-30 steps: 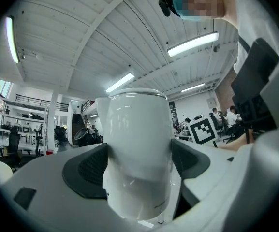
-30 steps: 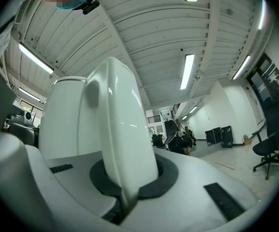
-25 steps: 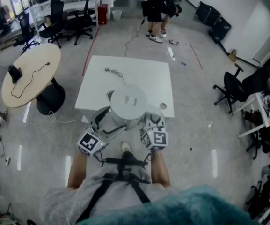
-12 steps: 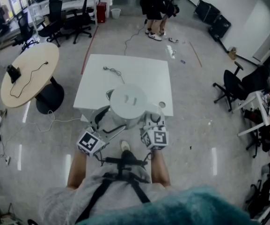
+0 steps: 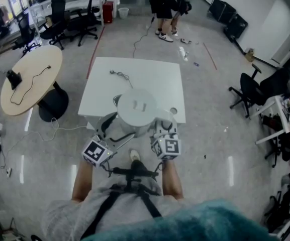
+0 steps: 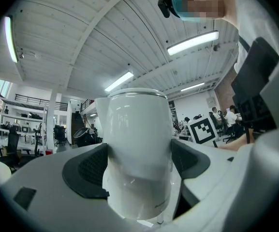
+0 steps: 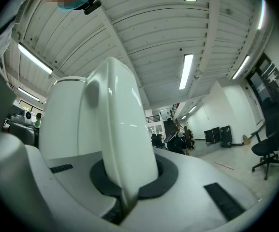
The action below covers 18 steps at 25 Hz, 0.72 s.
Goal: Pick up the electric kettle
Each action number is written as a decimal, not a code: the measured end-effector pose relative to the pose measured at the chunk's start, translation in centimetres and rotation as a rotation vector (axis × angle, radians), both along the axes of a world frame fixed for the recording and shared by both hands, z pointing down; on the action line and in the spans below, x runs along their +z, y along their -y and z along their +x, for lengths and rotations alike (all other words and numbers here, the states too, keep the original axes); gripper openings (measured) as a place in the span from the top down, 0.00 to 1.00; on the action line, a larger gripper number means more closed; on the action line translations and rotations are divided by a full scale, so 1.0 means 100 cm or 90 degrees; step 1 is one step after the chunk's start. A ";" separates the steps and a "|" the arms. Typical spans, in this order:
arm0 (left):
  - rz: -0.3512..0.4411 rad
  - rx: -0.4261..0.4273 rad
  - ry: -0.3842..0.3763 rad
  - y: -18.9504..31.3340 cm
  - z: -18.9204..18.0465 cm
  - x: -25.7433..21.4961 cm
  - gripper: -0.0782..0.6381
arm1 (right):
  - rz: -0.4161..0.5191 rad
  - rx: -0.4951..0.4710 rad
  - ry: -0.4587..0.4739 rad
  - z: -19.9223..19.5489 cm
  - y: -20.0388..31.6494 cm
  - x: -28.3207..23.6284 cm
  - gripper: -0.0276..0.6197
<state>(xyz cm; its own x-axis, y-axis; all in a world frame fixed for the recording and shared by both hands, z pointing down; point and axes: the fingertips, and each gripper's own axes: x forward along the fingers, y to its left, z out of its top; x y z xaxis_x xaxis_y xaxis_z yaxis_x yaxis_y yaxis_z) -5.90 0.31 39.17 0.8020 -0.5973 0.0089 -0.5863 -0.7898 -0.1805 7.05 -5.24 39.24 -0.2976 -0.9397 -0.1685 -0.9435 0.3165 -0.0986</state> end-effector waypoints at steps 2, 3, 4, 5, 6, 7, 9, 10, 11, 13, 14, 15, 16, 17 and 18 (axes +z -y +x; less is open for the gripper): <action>0.000 0.000 0.001 0.000 0.000 -0.001 0.32 | 0.000 0.002 0.001 0.000 0.000 -0.001 0.95; 0.000 0.001 0.000 0.000 0.000 -0.001 0.32 | 0.000 0.005 0.001 0.001 -0.001 -0.002 0.95; 0.000 0.001 0.000 0.000 0.000 0.000 0.32 | 0.000 0.007 0.000 0.001 -0.001 -0.002 0.95; 0.001 0.002 0.000 0.000 0.000 0.000 0.32 | -0.001 0.007 0.001 0.001 -0.001 -0.002 0.95; 0.001 0.002 0.000 0.000 -0.001 0.000 0.32 | -0.002 0.006 0.002 0.000 -0.001 -0.002 0.95; 0.001 0.002 0.001 0.001 -0.001 0.000 0.32 | -0.003 0.006 0.002 0.000 0.000 -0.002 0.95; -0.001 0.002 0.003 0.001 -0.002 0.000 0.32 | -0.004 0.006 -0.002 -0.001 0.000 -0.001 0.95; -0.002 0.001 0.003 0.001 -0.003 0.001 0.32 | -0.004 0.005 -0.004 -0.002 0.000 -0.001 0.95; -0.003 0.000 0.003 0.002 -0.004 0.001 0.32 | -0.003 0.004 -0.004 -0.003 0.001 -0.001 0.95; -0.002 -0.002 0.001 0.002 -0.004 0.001 0.32 | 0.000 -0.001 -0.002 -0.004 0.001 -0.002 0.95; -0.001 -0.002 0.000 0.002 -0.004 0.001 0.32 | 0.000 -0.003 -0.001 -0.005 0.001 -0.002 0.95; -0.001 -0.002 -0.001 0.001 -0.004 0.001 0.32 | -0.001 -0.004 0.000 -0.005 0.001 -0.001 0.95; -0.001 -0.002 0.000 0.001 -0.005 0.001 0.32 | -0.002 -0.003 0.001 -0.006 0.001 -0.001 0.95; -0.002 -0.002 0.001 0.001 -0.005 0.002 0.32 | -0.004 -0.001 0.001 -0.006 0.001 0.000 0.95; -0.003 -0.002 0.002 0.001 -0.006 0.002 0.32 | -0.005 0.000 0.000 -0.005 0.001 0.001 0.95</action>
<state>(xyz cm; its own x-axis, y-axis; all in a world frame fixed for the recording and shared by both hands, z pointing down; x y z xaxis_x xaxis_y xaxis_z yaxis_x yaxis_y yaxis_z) -6.47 0.22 39.38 0.7998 -0.6002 0.0138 -0.5886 -0.7884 -0.1787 6.51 -5.32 39.32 -0.2972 -0.9411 -0.1611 -0.9437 0.3152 -0.1007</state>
